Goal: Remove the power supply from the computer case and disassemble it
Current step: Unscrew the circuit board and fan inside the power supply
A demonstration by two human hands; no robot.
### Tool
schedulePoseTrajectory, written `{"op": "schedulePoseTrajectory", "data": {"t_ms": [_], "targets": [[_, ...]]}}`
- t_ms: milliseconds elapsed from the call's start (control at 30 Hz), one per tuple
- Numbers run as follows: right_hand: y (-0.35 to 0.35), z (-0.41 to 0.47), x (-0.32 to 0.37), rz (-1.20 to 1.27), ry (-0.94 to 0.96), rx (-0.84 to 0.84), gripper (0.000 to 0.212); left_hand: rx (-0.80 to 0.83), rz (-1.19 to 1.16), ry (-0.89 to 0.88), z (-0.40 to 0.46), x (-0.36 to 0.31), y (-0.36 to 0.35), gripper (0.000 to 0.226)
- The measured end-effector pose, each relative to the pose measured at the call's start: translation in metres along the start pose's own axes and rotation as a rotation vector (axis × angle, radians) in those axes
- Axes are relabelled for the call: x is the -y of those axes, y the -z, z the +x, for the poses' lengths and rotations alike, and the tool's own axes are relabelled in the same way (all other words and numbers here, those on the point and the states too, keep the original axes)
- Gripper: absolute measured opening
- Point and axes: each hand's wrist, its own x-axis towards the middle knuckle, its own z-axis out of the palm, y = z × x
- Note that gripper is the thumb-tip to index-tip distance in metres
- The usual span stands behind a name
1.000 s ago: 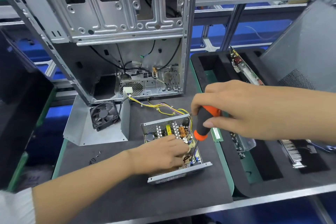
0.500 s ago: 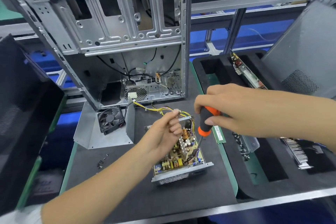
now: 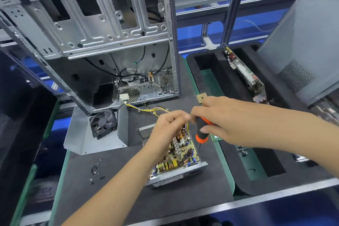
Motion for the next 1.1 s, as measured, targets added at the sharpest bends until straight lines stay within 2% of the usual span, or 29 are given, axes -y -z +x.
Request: {"op": "schedulePoseTrajectory", "data": {"t_ms": [100, 200, 367, 567, 767, 1100], "targets": [[-0.006, 0.002, -0.002, 0.001, 0.007, -0.003, 0.022, 0.16, 0.276, -0.094, -0.004, 0.004, 0.001, 0.01], [-0.009, 0.002, -0.004, 0.007, 0.002, -0.013, 0.021, 0.239, 0.317, -0.091, -0.006, 0.009, 0.004, 0.007], [-0.011, 0.0, -0.005, 0.009, 0.007, -0.026, 0.019, 0.236, 0.268, -0.108, -0.009, 0.02, 0.003, 0.018], [-0.007, -0.003, -0.004, 0.011, 0.009, -0.035, 0.02, 0.14, 0.23, -0.156, -0.01, 0.024, 0.0, 0.019], [-0.007, -0.004, -0.004, 0.022, 0.008, -0.024, 0.02, 0.144, 0.221, -0.145, -0.01, 0.024, -0.002, 0.025], [-0.009, -0.005, -0.002, 0.008, 0.026, -0.024, 0.019, 0.156, 0.235, -0.177, -0.011, 0.026, -0.001, 0.019]]}}
